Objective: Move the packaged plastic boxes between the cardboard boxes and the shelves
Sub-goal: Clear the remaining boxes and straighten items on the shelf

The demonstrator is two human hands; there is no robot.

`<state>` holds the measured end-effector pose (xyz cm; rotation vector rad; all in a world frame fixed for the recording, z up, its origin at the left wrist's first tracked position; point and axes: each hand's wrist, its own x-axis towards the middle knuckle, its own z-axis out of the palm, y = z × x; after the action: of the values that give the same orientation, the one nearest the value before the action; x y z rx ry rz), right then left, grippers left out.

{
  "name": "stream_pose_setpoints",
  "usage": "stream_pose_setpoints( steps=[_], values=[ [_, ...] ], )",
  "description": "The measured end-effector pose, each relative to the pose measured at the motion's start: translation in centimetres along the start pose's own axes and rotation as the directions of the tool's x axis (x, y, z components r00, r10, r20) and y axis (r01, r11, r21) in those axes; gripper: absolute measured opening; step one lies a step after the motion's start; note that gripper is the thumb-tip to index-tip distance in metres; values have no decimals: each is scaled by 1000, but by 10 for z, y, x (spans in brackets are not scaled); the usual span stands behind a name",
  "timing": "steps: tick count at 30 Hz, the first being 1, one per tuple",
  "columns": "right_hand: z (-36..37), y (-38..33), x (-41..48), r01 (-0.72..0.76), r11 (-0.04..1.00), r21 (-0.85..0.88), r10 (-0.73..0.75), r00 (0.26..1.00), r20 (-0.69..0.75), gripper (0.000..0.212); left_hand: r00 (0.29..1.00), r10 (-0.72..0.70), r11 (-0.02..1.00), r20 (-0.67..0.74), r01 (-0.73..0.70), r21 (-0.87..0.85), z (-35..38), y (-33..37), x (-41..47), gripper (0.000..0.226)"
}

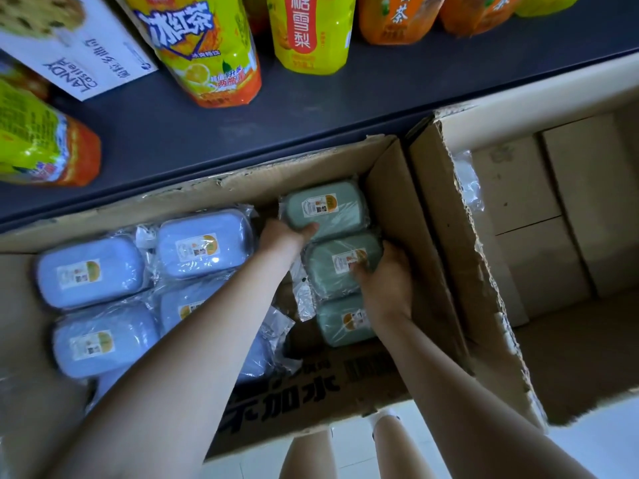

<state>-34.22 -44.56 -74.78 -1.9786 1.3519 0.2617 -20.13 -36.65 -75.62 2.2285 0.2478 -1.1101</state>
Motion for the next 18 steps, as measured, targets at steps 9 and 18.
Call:
stream_pose_setpoints(
  steps=[9, 18],
  values=[
    [-47, -11, -18, 148, 978, -146, -123, 978, 169, 55, 947, 293, 815, 133, -320, 483, -48, 17, -67, 32],
    [-145, -72, -90, 603, 503, -619, -223, 783, 581, 43, 863, 410, 309, 296, -437, 845, -136, 2, -191, 32]
  ],
)
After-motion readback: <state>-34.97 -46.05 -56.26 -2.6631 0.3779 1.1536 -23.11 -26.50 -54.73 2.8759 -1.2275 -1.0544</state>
